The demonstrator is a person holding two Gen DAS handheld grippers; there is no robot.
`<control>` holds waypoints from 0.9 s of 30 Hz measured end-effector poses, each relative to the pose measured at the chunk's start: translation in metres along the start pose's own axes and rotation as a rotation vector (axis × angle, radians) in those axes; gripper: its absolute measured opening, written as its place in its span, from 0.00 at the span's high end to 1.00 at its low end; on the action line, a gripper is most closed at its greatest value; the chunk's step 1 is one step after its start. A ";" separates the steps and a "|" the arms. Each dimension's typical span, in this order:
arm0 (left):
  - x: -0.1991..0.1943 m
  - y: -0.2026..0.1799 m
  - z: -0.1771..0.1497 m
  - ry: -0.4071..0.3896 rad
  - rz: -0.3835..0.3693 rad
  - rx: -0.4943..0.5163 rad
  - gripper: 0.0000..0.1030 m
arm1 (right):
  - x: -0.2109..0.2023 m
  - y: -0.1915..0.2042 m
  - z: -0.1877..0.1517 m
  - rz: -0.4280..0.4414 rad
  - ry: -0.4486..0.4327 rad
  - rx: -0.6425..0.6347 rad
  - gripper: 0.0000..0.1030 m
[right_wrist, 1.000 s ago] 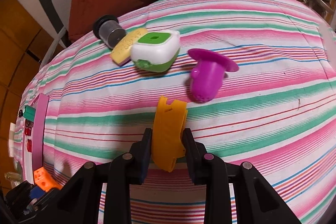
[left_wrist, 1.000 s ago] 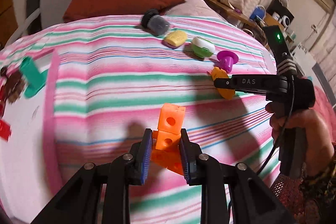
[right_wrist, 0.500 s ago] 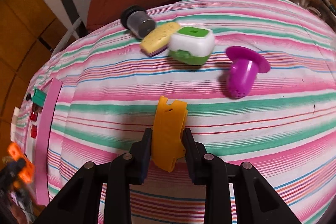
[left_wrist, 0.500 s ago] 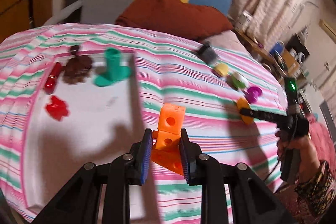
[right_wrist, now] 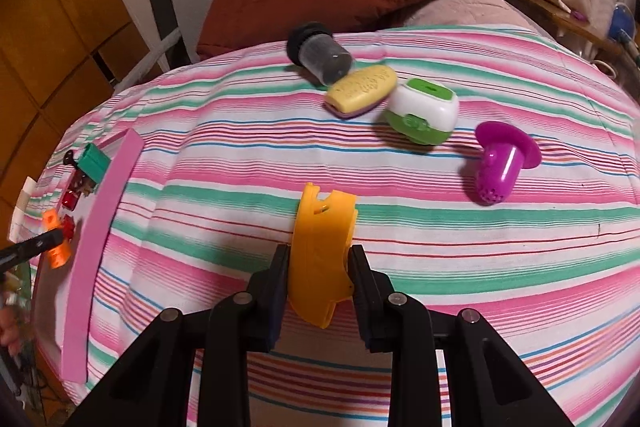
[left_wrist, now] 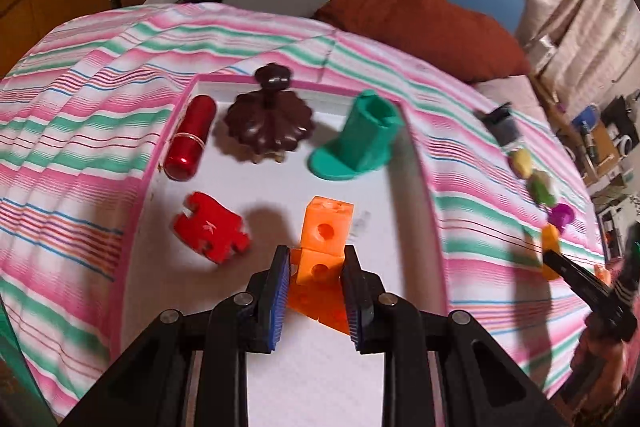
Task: Organize rigid objects
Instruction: 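Carry the orange cubes into the tray and open the left tool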
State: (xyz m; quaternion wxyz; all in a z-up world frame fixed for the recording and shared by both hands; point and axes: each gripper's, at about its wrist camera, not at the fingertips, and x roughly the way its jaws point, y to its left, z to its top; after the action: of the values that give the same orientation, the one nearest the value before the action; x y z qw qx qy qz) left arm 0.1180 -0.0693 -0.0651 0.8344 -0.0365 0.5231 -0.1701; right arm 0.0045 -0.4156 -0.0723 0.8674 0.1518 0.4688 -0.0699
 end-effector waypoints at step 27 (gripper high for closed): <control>-0.034 0.005 -0.036 -0.133 -0.013 -0.047 0.63 | -0.010 0.038 -0.009 0.049 -0.061 -0.096 0.71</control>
State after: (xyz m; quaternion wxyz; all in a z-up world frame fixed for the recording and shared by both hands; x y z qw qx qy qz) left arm 0.0743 -0.0491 -0.0537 0.8652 -0.0708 0.4700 -0.1601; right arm 0.0020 -0.3767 -0.0615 0.8889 0.1192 0.4412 -0.0304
